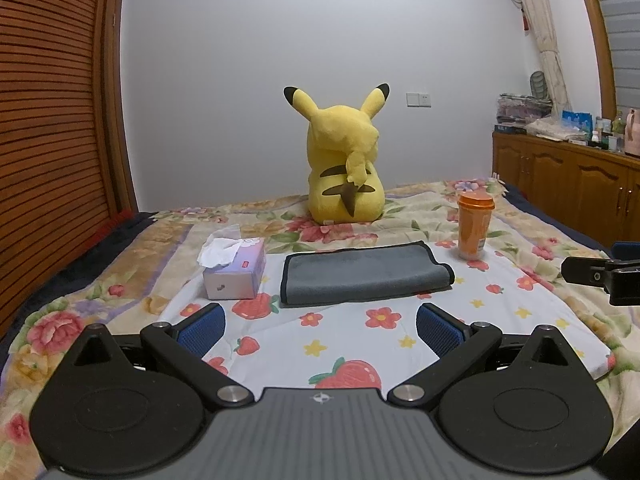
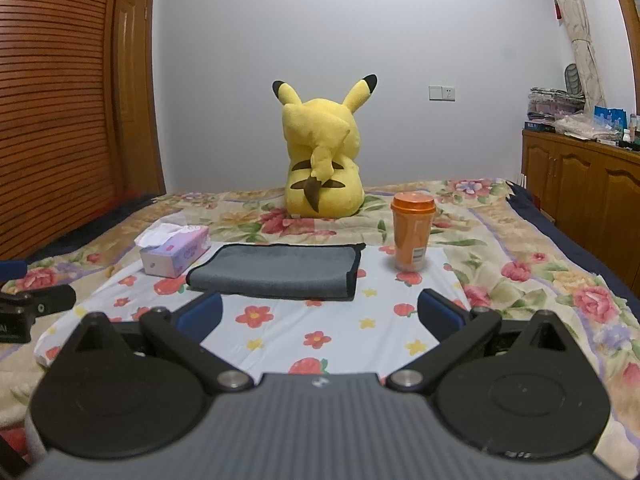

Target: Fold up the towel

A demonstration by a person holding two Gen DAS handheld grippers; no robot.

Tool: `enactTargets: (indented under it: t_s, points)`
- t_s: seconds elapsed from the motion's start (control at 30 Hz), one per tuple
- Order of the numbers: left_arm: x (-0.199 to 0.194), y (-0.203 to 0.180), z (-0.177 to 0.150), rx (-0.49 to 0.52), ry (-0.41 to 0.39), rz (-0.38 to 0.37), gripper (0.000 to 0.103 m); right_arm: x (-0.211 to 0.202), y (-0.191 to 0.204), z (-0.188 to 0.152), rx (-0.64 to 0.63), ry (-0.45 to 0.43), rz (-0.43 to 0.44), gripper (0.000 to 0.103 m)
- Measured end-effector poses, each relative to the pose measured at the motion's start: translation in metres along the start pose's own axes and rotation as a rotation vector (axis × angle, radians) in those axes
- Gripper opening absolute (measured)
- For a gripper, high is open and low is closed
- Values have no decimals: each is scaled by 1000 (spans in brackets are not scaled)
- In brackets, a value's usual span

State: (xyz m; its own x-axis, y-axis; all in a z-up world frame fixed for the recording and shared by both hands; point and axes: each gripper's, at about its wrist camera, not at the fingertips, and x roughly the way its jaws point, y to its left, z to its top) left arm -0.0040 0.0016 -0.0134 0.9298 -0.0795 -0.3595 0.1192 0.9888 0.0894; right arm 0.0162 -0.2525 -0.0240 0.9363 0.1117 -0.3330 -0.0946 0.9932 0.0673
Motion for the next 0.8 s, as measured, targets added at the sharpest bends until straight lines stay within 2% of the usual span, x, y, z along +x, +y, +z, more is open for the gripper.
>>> enactTargets:
  t_s: [0.8]
  points:
    - [0, 1, -1, -7, 3, 1, 103, 0, -1, 0, 1, -1, 0, 103]
